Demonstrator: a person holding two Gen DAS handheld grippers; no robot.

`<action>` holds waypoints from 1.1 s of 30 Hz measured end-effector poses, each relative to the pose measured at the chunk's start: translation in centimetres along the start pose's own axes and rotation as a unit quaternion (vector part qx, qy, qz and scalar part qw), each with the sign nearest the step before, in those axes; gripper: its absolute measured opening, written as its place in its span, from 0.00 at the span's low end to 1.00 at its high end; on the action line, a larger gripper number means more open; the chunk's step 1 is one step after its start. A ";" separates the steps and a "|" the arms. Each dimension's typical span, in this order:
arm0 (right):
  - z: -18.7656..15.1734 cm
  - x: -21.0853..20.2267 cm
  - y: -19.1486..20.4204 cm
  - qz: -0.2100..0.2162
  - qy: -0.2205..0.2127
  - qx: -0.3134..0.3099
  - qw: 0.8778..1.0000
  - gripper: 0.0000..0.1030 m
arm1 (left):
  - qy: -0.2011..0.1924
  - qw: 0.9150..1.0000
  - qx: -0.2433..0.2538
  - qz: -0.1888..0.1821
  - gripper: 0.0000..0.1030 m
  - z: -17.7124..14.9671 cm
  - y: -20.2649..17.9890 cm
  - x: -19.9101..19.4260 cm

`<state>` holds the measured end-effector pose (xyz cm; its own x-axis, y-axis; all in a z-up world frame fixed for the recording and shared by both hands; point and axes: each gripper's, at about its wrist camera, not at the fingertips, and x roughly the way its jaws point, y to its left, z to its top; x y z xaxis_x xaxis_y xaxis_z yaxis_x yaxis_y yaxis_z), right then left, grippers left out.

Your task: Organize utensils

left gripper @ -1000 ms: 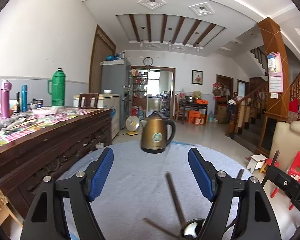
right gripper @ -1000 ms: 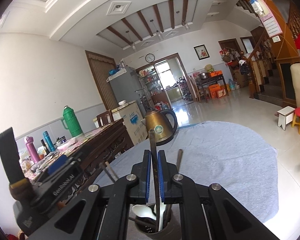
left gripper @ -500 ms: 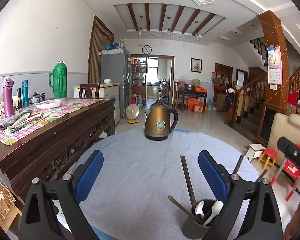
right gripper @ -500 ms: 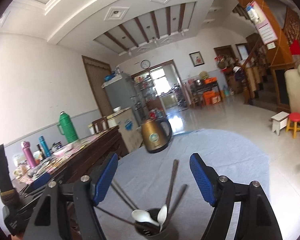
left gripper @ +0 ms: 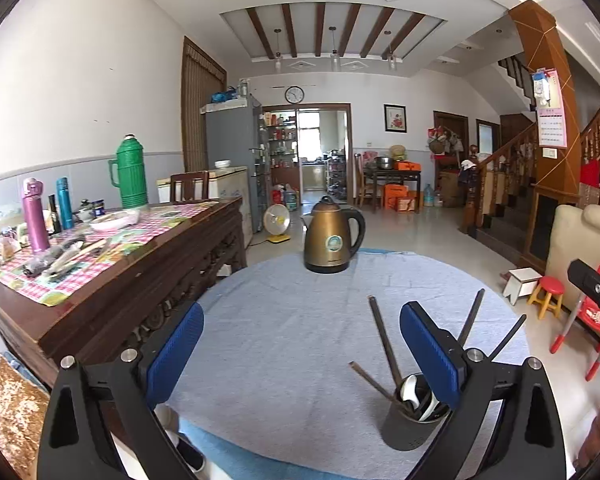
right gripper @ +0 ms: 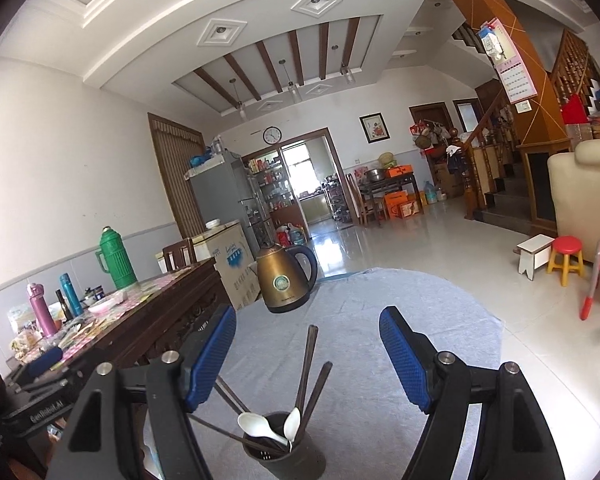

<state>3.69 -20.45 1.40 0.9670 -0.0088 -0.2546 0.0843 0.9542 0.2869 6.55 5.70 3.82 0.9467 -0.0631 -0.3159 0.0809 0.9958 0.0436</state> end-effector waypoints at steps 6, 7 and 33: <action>-1.1 -0.4 0.4 -0.008 0.020 -0.018 1.000 0.75 | 0.011 1.000 -0.004 0.017 0.96 0.1 0.9 -0.5; -1.3 -0.4 0.5 -0.008 0.024 -0.018 1.000 0.75 | 0.011 1.000 -0.003 0.019 0.96 0.2 1.0 -0.6; -3.8 -1.6 1.8 0.008 0.074 -0.034 0.997 0.75 | 0.036 0.998 0.012 0.041 0.97 -0.2 1.2 -1.9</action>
<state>1.35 -17.59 -1.16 0.9219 0.0453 -0.3847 0.0483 0.9720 0.2301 4.75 7.01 4.27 0.9256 0.0238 -0.3776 0.0127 0.9955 0.0938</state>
